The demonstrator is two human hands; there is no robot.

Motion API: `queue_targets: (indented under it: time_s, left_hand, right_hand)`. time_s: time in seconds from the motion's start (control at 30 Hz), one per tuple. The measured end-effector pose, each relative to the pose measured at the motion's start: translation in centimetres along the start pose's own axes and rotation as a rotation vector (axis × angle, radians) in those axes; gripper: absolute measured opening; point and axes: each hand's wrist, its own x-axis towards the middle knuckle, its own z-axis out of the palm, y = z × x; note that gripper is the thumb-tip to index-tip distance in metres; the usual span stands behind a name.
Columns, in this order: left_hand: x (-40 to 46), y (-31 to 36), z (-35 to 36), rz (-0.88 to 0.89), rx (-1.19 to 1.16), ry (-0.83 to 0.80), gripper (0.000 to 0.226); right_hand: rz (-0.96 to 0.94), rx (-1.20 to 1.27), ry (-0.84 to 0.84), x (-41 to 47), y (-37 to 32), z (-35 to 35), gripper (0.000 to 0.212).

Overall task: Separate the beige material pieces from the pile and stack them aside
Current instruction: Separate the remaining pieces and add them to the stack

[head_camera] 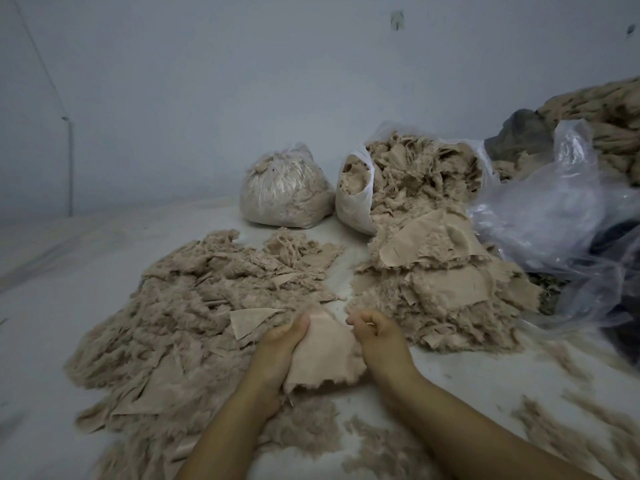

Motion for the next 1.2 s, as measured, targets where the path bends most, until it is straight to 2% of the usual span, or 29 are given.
queue_targets:
  time_s: [0.07,0.13,0.2,0.23,0.37,0.43,0.47,0.53,0.6,0.67,0.73,0.8,0.9,0.93,1.07,1.13,1.2]
  left_hand:
    - [0.0,0.0,0.0,-0.020,-0.046,0.007,0.034]
    - [0.0,0.2,-0.1,-0.019,-0.066,-0.020,0.035]
    - [0.0,0.2,0.0,-0.009,-0.071,-0.027,0.034]
    - [-0.1,0.3,0.0,-0.004,-0.086,-0.014,0.034]
    - [0.3,0.5,-0.6,0.005,-0.231,0.069,0.026]
    - [0.5,0.8,-1.3,0.004,-0.252,0.084,0.027]
    - [0.5,0.9,-1.5,-0.006,-0.243,0.074,0.029]
    - [0.3,1.1,-1.4,-0.047,-0.232,0.037,0.035]
    - [0.3,1.0,-1.2,-0.083,-0.239,0.009,0.042]
    - [0.3,0.9,-1.0,-0.100,-0.266,-0.028,0.046]
    - [0.4,0.8,-1.0,-0.103,-0.317,-0.070,0.044]
    - [0.4,0.8,-1.2,-0.108,-0.349,-0.116,0.039]
    - [0.3,0.8,-1.2,-0.098,-0.351,-0.168,0.033]
    - [0.3,0.8,-1.3,-0.094,-0.360,-0.161,0.033]
    - [0.5,1.1,-2.0,-0.081,-0.394,-0.069,0.036]
    - [0.7,1.1,-2.0,-0.107,-0.413,-0.075,0.039]
    - [0.8,0.8,-1.8,-0.129,-0.401,-0.118,0.037]
  right_hand:
    - [0.069,0.069,-0.041,0.2,-0.3,-0.3,0.030]
    - [0.087,0.054,-0.188,-0.1,-0.2,-0.2,0.041]
    - [0.065,0.069,-0.241,-0.4,0.0,0.0,0.028]
    - [0.027,0.068,-0.211,-0.3,0.2,0.0,0.024]
    - [-0.054,0.011,0.038,0.7,0.4,-1.0,0.030]
    - [-0.087,-0.044,0.070,1.0,0.4,-2.1,0.034]
    - [-0.086,-0.073,0.022,1.1,0.5,-2.7,0.036]
    - [-0.014,-0.098,-0.210,0.8,0.2,-4.0,0.037]
    - [0.072,-0.186,-0.419,0.4,-0.7,-5.0,0.051]
    - [0.099,-0.242,-0.421,0.3,-1.3,-5.1,0.065]
    - [0.142,-0.176,-0.399,0.3,-1.2,-4.2,0.071]
    - [0.163,-0.097,-0.421,0.1,-0.7,-2.7,0.060]
    - [0.066,0.047,-0.390,0.3,-0.2,-1.1,0.023]
    - [0.043,0.093,-0.356,0.5,-0.2,-1.0,0.017]
    - [0.082,0.206,-0.200,0.9,-0.2,-1.6,0.021]
    - [0.139,0.231,-0.199,0.7,-0.3,-1.7,0.024]
    - [0.204,0.238,-0.276,0.2,-0.4,-1.0,0.035]
